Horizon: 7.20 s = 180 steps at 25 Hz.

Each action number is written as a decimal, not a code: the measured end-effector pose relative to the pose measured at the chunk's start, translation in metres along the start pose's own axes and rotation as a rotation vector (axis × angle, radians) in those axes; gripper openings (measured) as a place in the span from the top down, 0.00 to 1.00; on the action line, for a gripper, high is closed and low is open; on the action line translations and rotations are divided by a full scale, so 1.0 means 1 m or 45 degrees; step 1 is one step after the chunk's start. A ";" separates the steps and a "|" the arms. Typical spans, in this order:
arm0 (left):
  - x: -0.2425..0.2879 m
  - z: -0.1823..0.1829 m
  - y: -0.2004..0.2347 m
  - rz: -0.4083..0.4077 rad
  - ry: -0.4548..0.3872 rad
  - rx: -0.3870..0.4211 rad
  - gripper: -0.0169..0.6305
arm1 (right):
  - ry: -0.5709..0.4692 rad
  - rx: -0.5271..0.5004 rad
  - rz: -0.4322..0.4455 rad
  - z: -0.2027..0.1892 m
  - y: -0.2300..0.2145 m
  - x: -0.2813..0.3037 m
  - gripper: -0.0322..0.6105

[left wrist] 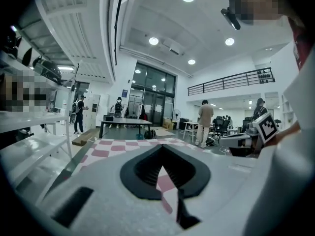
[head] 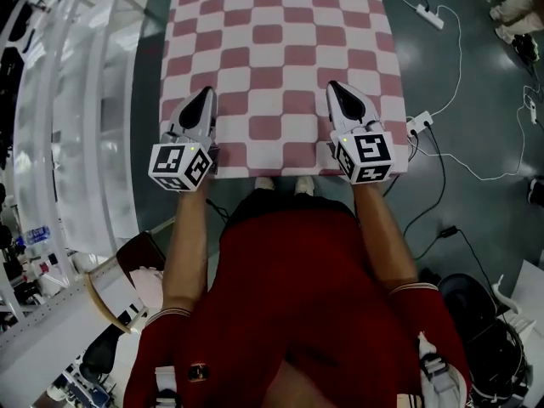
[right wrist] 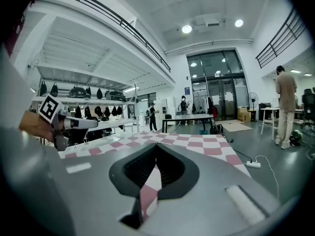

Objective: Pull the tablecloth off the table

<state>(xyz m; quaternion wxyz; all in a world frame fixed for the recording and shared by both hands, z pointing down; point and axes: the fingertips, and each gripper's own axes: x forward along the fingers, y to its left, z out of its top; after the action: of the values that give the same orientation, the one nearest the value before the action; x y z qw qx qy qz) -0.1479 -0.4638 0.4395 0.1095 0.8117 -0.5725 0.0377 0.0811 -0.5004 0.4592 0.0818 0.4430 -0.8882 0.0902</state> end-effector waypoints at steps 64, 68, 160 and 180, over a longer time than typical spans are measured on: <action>0.113 -0.152 0.083 0.068 0.884 0.034 0.80 | 0.753 0.061 -0.232 -0.132 -0.063 0.105 0.75; 0.116 -0.153 0.076 0.036 0.883 0.026 0.88 | 0.756 0.055 -0.255 -0.132 -0.063 0.105 0.83; -0.594 -0.064 -0.187 -0.653 0.024 -0.163 0.95 | 0.001 0.284 -0.212 -0.084 0.467 -0.478 0.93; -0.719 -0.071 -0.363 -0.469 -0.096 -0.115 0.95 | -0.126 0.291 0.059 -0.103 0.457 -0.654 0.93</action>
<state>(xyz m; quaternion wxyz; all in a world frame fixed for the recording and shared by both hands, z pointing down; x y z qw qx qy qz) -0.0487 0.3309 0.3255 0.1293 0.8978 -0.4192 -0.0391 0.1099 0.2986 0.3716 -0.0153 0.4327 -0.8851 0.1708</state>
